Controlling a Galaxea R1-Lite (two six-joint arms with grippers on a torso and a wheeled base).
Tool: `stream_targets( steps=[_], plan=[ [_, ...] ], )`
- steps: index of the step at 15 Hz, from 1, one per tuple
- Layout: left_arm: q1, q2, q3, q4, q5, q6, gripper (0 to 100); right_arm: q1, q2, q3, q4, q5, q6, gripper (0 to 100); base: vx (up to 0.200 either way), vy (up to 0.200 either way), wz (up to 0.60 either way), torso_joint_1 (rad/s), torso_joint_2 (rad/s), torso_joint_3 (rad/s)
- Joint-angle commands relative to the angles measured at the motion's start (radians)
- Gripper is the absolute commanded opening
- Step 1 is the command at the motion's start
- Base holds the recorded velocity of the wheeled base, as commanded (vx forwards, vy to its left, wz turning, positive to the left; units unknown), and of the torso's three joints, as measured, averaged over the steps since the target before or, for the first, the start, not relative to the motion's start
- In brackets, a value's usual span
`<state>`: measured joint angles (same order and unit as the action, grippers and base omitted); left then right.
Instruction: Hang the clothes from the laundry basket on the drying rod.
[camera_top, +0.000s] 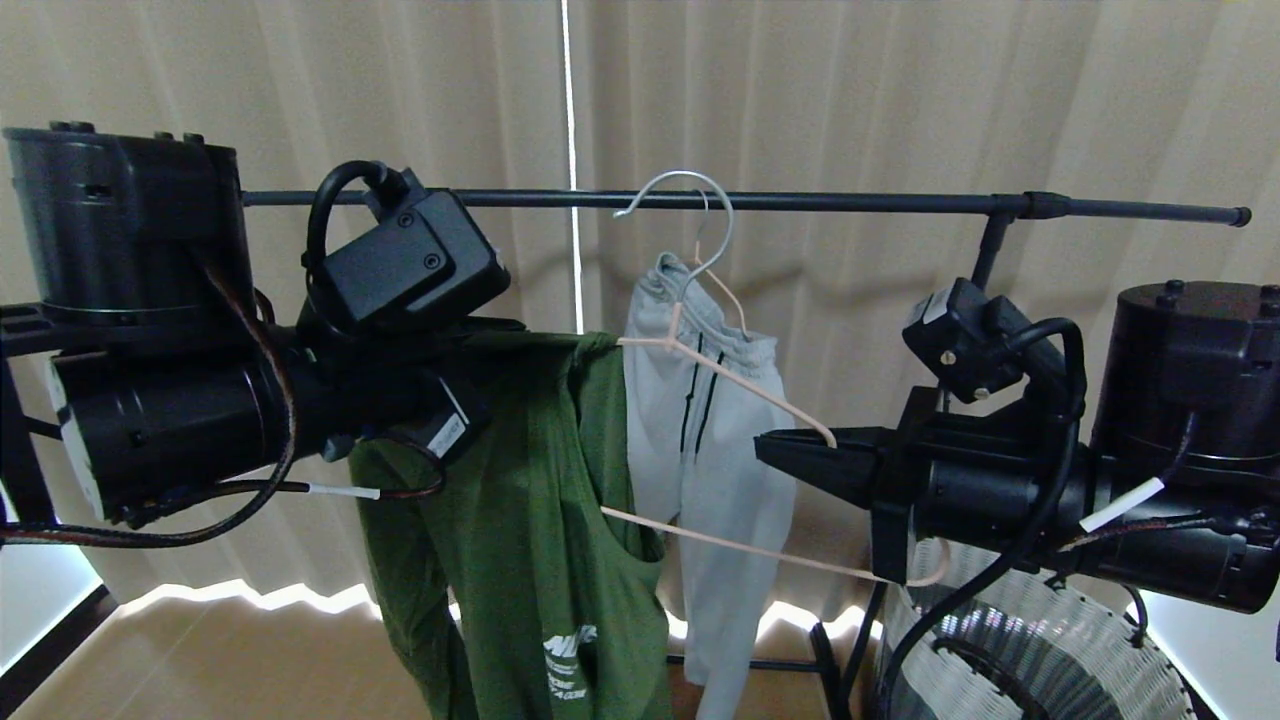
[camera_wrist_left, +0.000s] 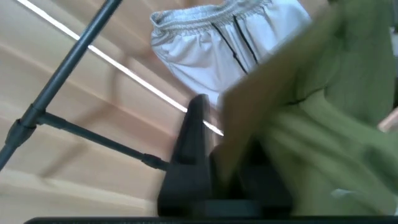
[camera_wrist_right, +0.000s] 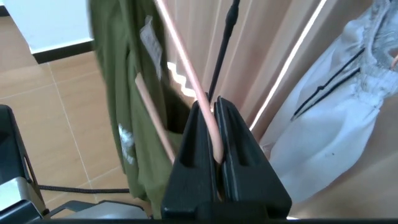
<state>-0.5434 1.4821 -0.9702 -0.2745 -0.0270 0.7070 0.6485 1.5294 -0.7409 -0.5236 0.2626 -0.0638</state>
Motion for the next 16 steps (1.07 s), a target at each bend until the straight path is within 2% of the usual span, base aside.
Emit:
stream_targets(
  steps=[1, 5, 6, 8, 11, 13, 14, 16],
  plan=[
    [0.002, -0.002, 0.002, -0.002, 0.004, -0.001, 0, 0.000, 0.003, 0.000, 0.004, 0.000, -0.001, 0, 0.000, 0.000, 0.00, 0.000, 0.00, 0.000],
    [0.002, -0.002, 0.021, -0.048, 0.006, -0.008, 0, -0.001, 0.003, 0.003, 0.005, -0.003, -0.004, 0, 0.000, 0.000, 0.00, 0.000, 0.00, 0.000],
    [0.002, -0.002, 0.045, -0.088, 0.006, -0.008, 0, -0.001, 0.003, 0.005, 0.005, -0.003, -0.004, 100, 0.000, 0.000, 0.00, 0.000, 0.00, 0.000],
    [0.005, 0.000, 0.076, -0.140, 0.015, -0.008, 0, -0.001, 0.006, 0.003, 0.004, -0.008, -0.002, 100, 0.000, 0.000, 0.00, 0.000, 0.00, 0.000],
    [0.054, 0.000, 0.084, -0.154, 0.141, -0.009, 0, -0.035, -0.031, 0.015, -0.001, -0.032, -0.001, 100, 0.000, 0.000, 0.00, 0.000, 0.00, 0.000],
    [0.066, 0.000, 0.085, -0.154, 0.236, -0.021, 0, -0.063, -0.060, 0.060, -0.047, -0.034, -0.001, 100, 0.000, 0.000, 0.00, 0.000, 0.00, 0.000],
    [0.065, 0.003, 0.082, -0.154, 0.299, -0.067, 0, -0.084, -0.066, 0.120, -0.111, -0.037, -0.002, 100, 0.000, 0.000, 0.00, 0.000, 0.00, 0.000],
    [0.060, 0.003, 0.073, -0.154, 0.360, -0.124, 0, -0.127, -0.077, 0.221, -0.200, -0.057, -0.004, 100, 0.000, 0.000, 0.00, 0.000, 0.00, 0.000]
  ],
)
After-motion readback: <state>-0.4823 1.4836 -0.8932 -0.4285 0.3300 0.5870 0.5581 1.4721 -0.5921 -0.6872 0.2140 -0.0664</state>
